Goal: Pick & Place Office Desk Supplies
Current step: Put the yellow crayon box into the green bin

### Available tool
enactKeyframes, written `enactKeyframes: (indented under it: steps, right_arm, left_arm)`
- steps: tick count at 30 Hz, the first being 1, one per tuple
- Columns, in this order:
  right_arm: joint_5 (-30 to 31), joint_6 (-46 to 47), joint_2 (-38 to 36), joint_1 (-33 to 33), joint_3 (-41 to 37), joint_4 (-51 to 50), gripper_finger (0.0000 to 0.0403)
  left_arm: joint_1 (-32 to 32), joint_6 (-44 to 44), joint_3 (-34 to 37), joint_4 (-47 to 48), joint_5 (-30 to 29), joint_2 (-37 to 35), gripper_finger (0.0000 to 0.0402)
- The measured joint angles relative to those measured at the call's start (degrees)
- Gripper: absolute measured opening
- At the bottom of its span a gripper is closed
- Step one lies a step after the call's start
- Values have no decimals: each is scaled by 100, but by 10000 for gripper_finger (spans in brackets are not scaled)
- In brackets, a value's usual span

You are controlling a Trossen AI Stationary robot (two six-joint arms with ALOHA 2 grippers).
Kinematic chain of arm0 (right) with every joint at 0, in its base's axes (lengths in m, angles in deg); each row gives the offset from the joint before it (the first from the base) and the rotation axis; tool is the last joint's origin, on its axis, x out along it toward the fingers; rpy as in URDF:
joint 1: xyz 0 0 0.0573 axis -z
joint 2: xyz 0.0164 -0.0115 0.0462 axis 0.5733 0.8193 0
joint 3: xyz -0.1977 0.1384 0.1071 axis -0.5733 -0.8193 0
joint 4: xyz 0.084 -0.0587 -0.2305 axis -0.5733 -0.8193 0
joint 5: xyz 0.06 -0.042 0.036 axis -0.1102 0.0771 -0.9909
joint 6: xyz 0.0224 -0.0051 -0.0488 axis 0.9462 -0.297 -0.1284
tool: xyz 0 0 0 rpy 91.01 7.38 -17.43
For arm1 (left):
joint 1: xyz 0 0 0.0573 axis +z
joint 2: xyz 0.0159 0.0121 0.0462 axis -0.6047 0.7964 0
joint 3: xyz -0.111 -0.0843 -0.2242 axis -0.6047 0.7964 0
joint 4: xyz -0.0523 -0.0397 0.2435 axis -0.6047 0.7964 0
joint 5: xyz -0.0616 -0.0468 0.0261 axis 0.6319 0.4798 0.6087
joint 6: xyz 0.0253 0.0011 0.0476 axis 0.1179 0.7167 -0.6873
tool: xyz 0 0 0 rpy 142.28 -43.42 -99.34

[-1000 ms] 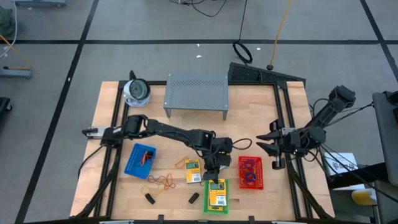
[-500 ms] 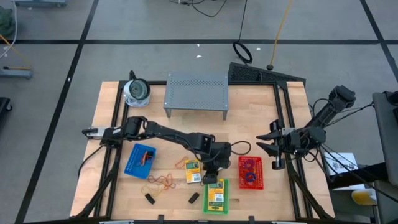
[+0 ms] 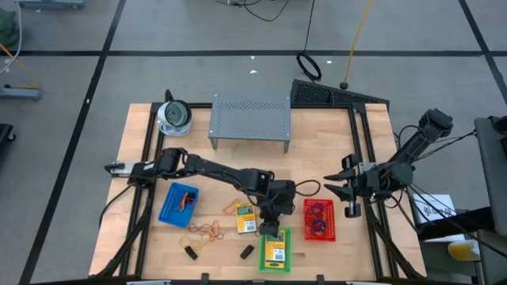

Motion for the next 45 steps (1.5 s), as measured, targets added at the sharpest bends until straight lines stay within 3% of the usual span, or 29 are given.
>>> enactKeyframes:
  steps: [4,8,18,22,29,45]
  right_arm:
    - [2,157,2,0,0,-166,89]
    - [4,170,8,0,2,-218,89]
    - [7,256,129,0,2,-234,89]
    - [7,340,221,2,2,-225,89]
    - [4,553,442,2,2,-233,89]
    - [7,509,553,2,2,-227,89]
  left_arm:
    - [-11,136,4,-164,167,-112,144]
    - [-14,69,4,-26,-72,-413,136]
    - [4,-522,2,1365,-1745,-1314,129]
    - [177,-530,10,1906,-1650,-1306,129]
    - [449,-553,564,1993,-1075,-1264,129]
    - [878,-823,1838,1466,-1104,-1263,129]
